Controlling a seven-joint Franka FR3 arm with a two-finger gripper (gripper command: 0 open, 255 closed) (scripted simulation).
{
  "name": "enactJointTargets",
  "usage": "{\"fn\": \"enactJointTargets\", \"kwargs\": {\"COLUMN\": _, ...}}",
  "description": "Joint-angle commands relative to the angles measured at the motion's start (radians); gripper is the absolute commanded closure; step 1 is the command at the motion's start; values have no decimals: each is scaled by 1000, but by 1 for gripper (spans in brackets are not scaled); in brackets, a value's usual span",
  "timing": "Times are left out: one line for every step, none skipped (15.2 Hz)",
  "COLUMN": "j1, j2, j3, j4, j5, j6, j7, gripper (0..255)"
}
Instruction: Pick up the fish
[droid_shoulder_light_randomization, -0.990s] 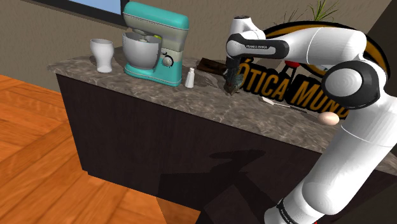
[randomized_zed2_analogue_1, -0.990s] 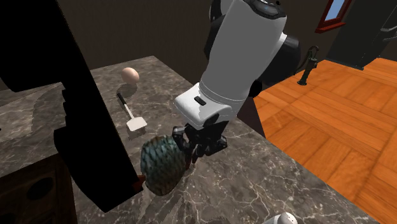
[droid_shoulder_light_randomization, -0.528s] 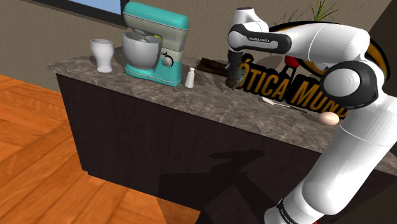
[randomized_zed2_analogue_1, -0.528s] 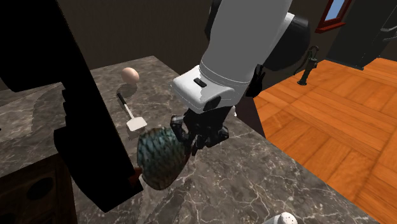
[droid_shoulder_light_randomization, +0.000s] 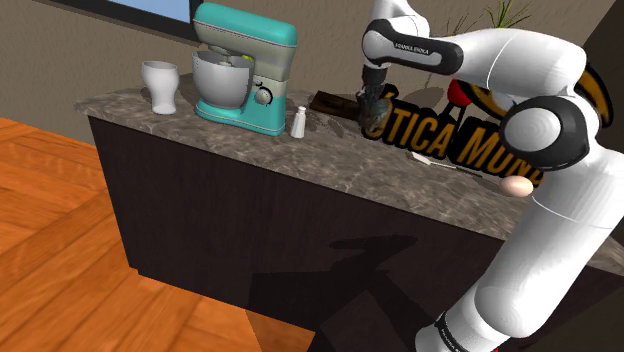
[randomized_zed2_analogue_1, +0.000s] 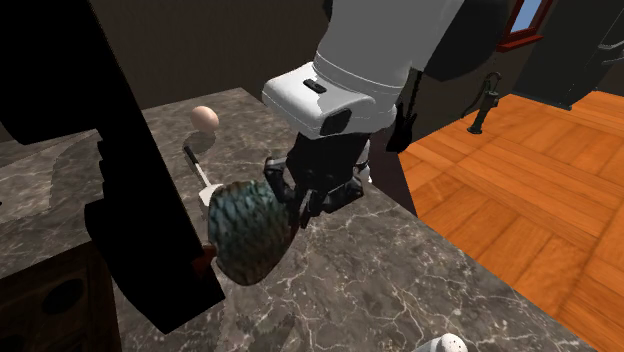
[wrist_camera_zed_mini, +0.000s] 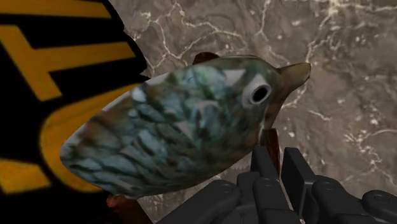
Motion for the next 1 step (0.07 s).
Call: {"fn": "enactJointTargets", "kwargs": {"j1": 0, "j2": 3, "j3": 0, "j4": 15, "j5": 0, "j6": -10, "j7": -3, "gripper": 255}}
